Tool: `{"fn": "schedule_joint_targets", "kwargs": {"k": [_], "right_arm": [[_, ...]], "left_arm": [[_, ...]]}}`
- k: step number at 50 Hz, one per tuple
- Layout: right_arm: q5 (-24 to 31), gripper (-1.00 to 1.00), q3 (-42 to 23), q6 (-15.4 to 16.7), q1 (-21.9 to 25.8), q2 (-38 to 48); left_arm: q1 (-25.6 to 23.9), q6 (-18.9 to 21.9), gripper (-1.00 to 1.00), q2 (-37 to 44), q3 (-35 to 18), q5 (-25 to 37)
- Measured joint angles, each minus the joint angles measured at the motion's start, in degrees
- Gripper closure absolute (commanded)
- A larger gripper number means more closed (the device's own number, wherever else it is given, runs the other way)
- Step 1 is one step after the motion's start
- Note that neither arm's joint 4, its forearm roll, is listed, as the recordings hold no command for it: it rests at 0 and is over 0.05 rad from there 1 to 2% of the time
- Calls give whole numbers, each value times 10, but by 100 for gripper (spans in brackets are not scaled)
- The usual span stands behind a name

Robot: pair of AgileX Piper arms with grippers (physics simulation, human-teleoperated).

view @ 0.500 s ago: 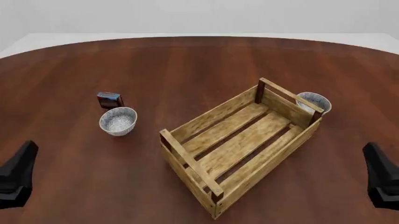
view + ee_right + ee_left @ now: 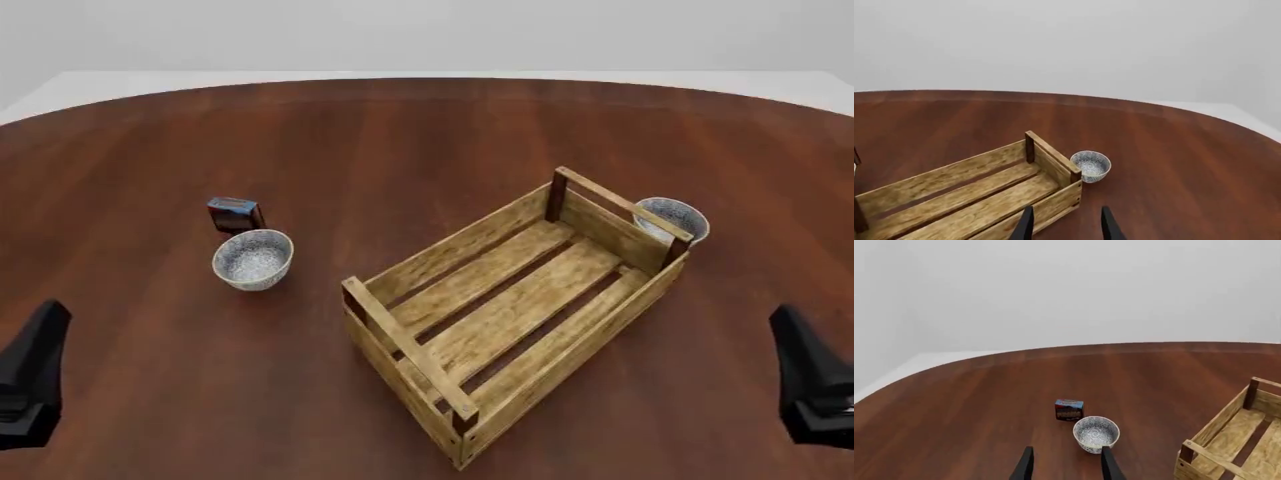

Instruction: Stack the right bowl on the left bowl and place them in the tray.

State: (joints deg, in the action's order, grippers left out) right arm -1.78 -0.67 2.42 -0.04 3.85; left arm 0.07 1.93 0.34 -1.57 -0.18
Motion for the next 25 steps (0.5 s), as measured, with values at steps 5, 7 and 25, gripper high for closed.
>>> {"fn": "schedule_joint_targets", "kwargs": {"k": [5,7,25], "right_arm": [[-2,-100,-13,6,0,18],[-4,-100,-20,9,-1,30],[12,-100,-138,29,-12,172]], "left_arm": [[-2,1,-100,-1,-1,-2],[-3,2,-100,-2,-2,-3],[-6,6,-100,-3,-4,-7]]}}
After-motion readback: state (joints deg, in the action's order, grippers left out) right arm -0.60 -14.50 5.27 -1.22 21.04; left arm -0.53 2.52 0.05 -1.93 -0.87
